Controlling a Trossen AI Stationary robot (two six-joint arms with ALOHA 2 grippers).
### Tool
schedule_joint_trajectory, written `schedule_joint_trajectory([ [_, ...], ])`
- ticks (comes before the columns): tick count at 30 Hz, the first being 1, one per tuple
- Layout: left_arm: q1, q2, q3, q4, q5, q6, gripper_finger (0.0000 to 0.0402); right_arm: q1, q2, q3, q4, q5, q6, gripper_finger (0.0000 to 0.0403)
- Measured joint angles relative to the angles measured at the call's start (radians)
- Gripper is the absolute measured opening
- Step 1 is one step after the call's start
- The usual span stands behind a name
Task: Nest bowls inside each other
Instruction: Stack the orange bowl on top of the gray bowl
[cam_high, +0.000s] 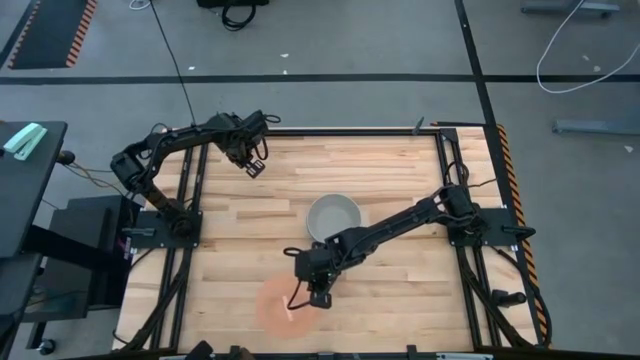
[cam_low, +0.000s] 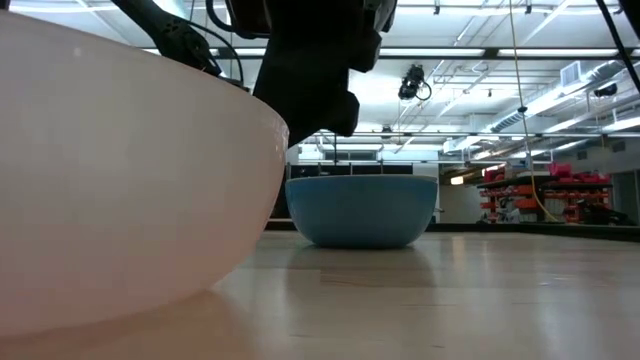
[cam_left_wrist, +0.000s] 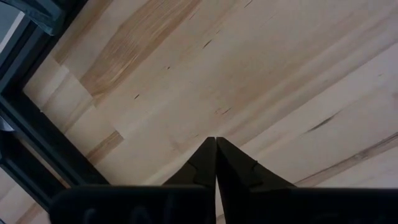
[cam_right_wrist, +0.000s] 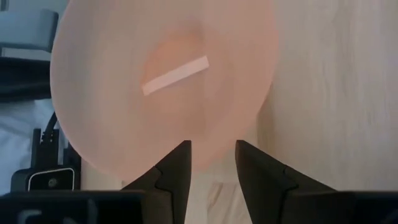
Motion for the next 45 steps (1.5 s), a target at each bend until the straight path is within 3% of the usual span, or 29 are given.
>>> schedule_joint_trajectory([
  [22,0.0,0.0,0.0,0.0,0.001,-0.021,0.0017,-0.041,0.003,0.001,0.065,0.002,-0.011,0.0132],
  [31,0.0,-0.001,-0.002,0.001,0.007,-0.021,0.0022,-0.034,0.117,0.009,0.059,-0.083,-0.011,0.0132],
  [39,-0.002,-0.001,-0.002,0.002,0.007,-0.019,0.0011,-0.032,0.073,0.012,0.058,-0.042,-0.02,0.0132],
  [45,-0.002,-0.001,-0.002,0.002,0.008,-0.023,0.0024,-0.023,0.07,0.012,0.053,-0.04,-0.021,0.0132],
])
